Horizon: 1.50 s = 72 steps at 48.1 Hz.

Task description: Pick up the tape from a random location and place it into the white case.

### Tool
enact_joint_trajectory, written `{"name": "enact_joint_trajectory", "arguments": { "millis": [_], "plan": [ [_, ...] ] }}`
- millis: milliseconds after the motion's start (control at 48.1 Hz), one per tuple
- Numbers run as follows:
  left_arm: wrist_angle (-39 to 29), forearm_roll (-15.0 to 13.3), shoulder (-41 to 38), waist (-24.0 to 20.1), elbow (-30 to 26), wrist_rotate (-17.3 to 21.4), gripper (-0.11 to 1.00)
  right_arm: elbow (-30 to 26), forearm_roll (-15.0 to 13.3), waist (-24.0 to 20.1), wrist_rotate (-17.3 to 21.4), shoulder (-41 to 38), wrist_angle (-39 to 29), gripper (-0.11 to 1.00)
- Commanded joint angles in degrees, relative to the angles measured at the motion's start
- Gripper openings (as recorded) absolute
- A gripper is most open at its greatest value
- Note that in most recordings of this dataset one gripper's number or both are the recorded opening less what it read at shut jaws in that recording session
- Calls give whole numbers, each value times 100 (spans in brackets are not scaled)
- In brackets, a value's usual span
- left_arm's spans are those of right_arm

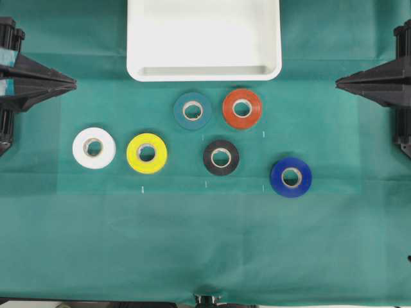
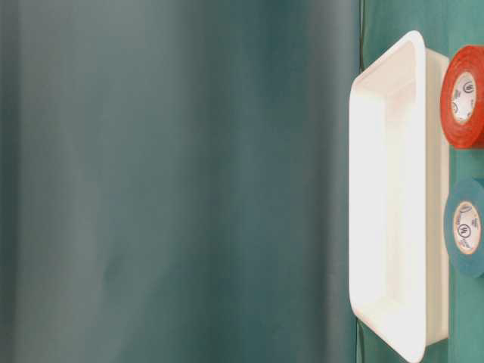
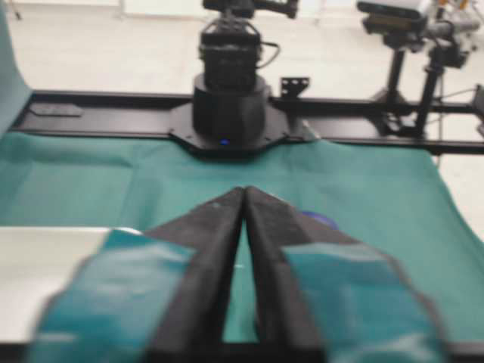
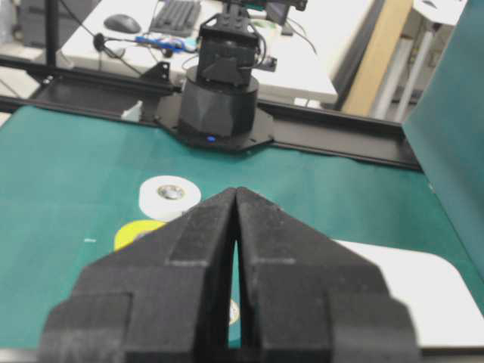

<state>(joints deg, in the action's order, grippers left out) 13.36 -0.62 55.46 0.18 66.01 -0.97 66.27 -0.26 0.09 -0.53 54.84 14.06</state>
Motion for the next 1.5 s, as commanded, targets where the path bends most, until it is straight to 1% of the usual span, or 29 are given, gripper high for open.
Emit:
{"name": "enact_joint_trajectory", "arguments": {
  "millis": [0, 62, 104, 125, 208, 270, 312, 956, 1102, 1310, 1476],
  "plan": [
    [62, -18, -18, 18, -70, -18, 23, -149, -9, 9, 9, -53, 18, 0],
    [62, -18, -26, 18, -70, -35, 39, -149, -9, 9, 0, -53, 18, 0],
    [62, -18, -26, 18, -70, -70, 51, -149, -18, 9, 0, -53, 18, 0],
    [79, -18, -26, 18, -70, -97, 60, -167, -18, 9, 0, -53, 18, 0],
    [62, -18, -26, 18, -70, -149, 83, -149, -18, 9, 0, -53, 18, 0],
    [44, -18, -26, 18, -70, -158, 95, -167, -26, 9, 0, -53, 0, 0],
    [26, -18, -26, 18, -70, -158, 99, -149, -26, 9, 0, -53, -9, 0],
    [18, -18, -44, 0, -70, -149, 100, -167, -53, 9, -18, -53, -35, 0],
    [18, -18, -44, -97, -70, -141, 100, -167, -53, 9, -18, -53, -35, 0],
    [-53, -18, -44, -404, -70, -141, 100, -167, -53, 9, -18, -62, -35, 0],
    [-62, -18, -62, -404, -70, -141, 100, -176, -53, 9, -9, -62, -62, 0]
  ]
}}
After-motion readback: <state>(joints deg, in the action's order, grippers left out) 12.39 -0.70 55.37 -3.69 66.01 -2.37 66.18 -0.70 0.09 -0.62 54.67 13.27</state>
